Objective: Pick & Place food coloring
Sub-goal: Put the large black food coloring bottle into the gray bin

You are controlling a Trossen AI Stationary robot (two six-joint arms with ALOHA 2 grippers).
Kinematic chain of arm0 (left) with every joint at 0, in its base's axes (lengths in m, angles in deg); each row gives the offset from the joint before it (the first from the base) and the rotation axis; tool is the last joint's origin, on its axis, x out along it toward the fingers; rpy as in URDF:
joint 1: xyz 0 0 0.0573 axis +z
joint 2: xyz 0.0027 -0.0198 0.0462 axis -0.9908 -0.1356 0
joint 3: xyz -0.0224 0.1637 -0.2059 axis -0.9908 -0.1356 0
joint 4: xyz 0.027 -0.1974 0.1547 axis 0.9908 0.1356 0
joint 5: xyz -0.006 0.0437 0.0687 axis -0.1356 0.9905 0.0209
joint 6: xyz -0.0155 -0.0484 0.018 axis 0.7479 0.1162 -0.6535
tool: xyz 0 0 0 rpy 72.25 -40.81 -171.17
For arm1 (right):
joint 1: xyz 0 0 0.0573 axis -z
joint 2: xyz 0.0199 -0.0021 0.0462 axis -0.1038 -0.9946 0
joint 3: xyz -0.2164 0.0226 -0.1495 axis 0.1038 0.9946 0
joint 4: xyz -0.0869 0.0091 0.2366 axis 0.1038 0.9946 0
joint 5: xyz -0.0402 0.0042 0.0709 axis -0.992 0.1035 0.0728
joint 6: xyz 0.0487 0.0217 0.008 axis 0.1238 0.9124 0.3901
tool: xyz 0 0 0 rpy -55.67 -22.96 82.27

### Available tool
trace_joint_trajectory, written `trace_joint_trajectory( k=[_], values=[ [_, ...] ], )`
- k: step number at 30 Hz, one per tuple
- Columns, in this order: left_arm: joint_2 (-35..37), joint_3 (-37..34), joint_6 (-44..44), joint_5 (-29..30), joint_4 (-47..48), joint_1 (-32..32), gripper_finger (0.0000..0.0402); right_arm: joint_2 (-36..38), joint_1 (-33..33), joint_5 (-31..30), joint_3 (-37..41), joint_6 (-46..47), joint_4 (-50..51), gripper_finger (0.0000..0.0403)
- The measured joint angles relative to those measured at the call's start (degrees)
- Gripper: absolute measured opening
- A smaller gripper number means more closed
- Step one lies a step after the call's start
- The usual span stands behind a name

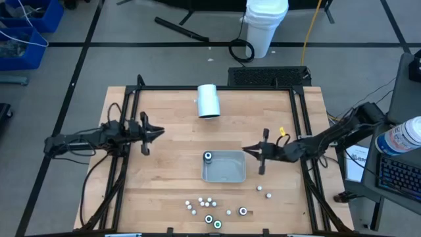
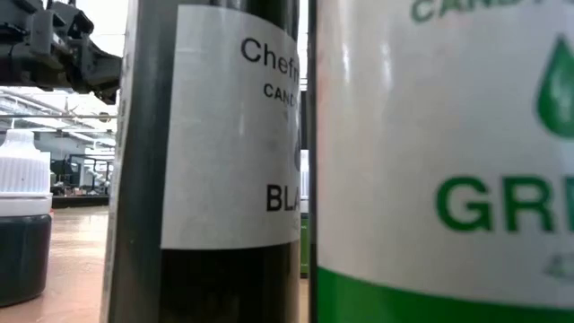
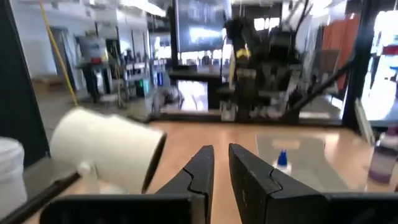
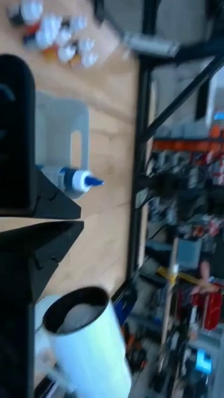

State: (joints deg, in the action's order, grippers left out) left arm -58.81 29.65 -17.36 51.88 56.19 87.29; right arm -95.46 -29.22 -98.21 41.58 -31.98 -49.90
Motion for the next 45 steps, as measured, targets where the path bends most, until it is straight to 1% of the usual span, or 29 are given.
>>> trace_joint_trajectory(
  k=[4, 7, 9, 12, 13, 15, 17, 21, 23, 25, 28, 30, 33, 40, 43, 45],
  values=[
    [-4.9, 0.0, 0.0, -0.1, -0.2, 0.0, 0.0058, 3.8, 0.0, 0.2, 3.0, -2.7, -0.3, 0.0005],
    [-8.9, 0.0, 1.8, -0.2, -3.6, 0.0, 0.0058, 6.0, 0.0, 2.2, 4.8, -6.1, -0.5, 0.0001],
    [-11.9, 0.0, 5.3, -2.2, -7.8, 0.0, 0.0058, 7.0, 0.0, 3.1, 5.8, -7.4, -0.5, 0.0003],
    [-17.1, 0.0, 8.3, -8.2, -14.7, -0.4, 0.0058, 7.6, 0.1, 2.9, 6.9, -7.7, -0.5, 0.0002],
    [-19.1, 0.0, 9.4, -9.3, -17.9, -1.0, 0.0058, 7.8, 0.1, 2.8, 7.2, -7.8, -0.5, 0.0001],
    [-23.3, 1.0, 11.1, -9.7, -22.0, -3.0, 0.0058, 7.9, 0.2, 2.8, 7.4, -8.8, -1.5, 0.0001],
    [-28.0, 3.7, 11.9, -8.1, -23.2, -6.1, 0.0058, 8.0, 0.2, 2.8, 7.4, -9.8, -3.1, 0.0001],
    [-39.5, 12.1, 10.8, -1.2, -21.5, -14.1, 0.0058, 8.0, 0.2, 2.9, 7.4, -10.9, -6.1, 0.0001],
    [-45.5, 17.1, 9.4, 0.7, -18.9, -18.0, 0.0058, 8.0, 0.2, 2.9, 7.4, -11.0, -6.9, 0.0001],
    [-51.3, 22.0, 6.1, 1.9, -16.5, -21.9, 0.0058, 8.0, 0.2, 2.9, 7.4, -11.0, -7.3, 0.0001],
    [-59.0, 27.6, 2.6, 4.0, -13.6, -27.3, 0.0063, 7.9, 0.2, 3.0, 7.4, -11.0, -7.4, 0.0001],
    [-63.6, 30.7, 2.6, 6.1, -13.4, -29.9, 0.0076, 7.9, 0.2, 3.0, 7.4, -11.0, -7.9, 0.0001],
    [-69.7, 35.5, 4.6, 7.9, -14.0, -33.2, 0.0111, 7.9, 0.2, 3.0, 7.4, -11.0, -8.9, 0.0001],
    [-82.2, 47.5, 12.1, 7.2, -13.4, -38.7, 0.0218, 7.9, 0.1, 3.0, 7.4, -11.0, -9.0, 0.0001],
    [-86.2, 51.9, 15.3, 6.6, -11.1, -39.8, 0.0246, 7.9, 0.0, 3.0, 7.4, -10.5, -9.0, 0.0001],
    [-88.2, 54.1, 15.5, 6.6, -9.6, -40.4, 0.0258, 7.9, -0.2, 3.0, 7.4, -10.4, -9.0, 0.0001]
  ],
)
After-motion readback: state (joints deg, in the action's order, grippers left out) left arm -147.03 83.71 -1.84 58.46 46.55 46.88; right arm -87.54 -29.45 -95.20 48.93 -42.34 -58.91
